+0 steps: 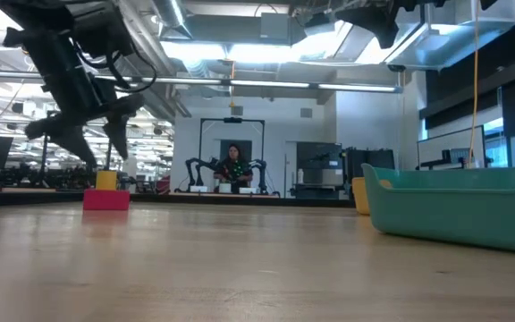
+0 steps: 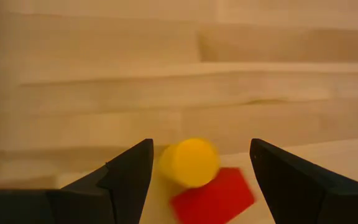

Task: Sort & place blocks by color
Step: Put the top yellow block into the green bin

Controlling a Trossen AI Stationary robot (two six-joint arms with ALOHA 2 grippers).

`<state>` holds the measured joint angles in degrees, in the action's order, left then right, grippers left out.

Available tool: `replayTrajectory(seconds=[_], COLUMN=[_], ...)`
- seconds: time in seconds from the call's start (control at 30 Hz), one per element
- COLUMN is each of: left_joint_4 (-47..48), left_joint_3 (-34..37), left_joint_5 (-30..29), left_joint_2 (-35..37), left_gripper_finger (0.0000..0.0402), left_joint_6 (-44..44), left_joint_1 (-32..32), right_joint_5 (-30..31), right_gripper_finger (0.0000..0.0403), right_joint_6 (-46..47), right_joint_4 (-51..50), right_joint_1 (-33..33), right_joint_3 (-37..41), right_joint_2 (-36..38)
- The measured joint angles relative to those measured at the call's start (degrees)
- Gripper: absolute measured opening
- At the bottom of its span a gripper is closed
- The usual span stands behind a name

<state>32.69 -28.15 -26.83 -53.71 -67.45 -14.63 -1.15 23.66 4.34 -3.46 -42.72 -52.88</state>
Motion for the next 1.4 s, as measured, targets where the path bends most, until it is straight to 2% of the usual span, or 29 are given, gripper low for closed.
replayTrajectory(seconds=[0.17, 0.33, 0.83, 0.97, 1.13, 1.27, 1.4], left_joint_4=[-0.4, -2.5, -4.3, -4.9, -5.1, -5.0, -5.6], left_joint_3=[0.8, 0.8, 0.8, 0.8, 0.7, 0.2, -3.9], left_joint_5=[-1.2, -0.1, 0.3, 0.5, 1.7, 4.0, 2.0], left_joint_2=[-2.1, -5.4, -12.7, -12.7, -12.7, -11.0, -5.6], left_gripper_finger=[0.0261, 0.0261, 0.0258, 0.0222, 0.0117, 0.0114, 0.0114], left_joint_6=[0.3, 6.3, 6.1, 5.4, 5.0, 7.9, 15.0], left_joint_1=[0.0, 0.0, 0.0, 0.0, 0.0, 0.2, 0.2], right_joint_5=[0.0, 0.1, 0.1, 0.1, 0.1, 0.1, 0.1], right_gripper_finger=[0.0323, 0.0323, 0.0323, 0.0323, 0.0323, 0.0323, 0.0323], right_joint_6=[0.0, 0.0, 0.1, 0.1, 0.1, 0.1, 0.5], right_joint_4=[0.0, 0.0, 0.0, 0.0, 0.0, 0.0, 0.2], right_joint_1=[0.0, 0.0, 0.0, 0.0, 0.0, 0.0, 0.0], right_joint_3=[0.0, 0.0, 0.0, 0.0, 0.0, 0.0, 0.0], right_joint_2=[0.0, 0.0, 0.0, 0.0, 0.0, 0.0, 0.0])
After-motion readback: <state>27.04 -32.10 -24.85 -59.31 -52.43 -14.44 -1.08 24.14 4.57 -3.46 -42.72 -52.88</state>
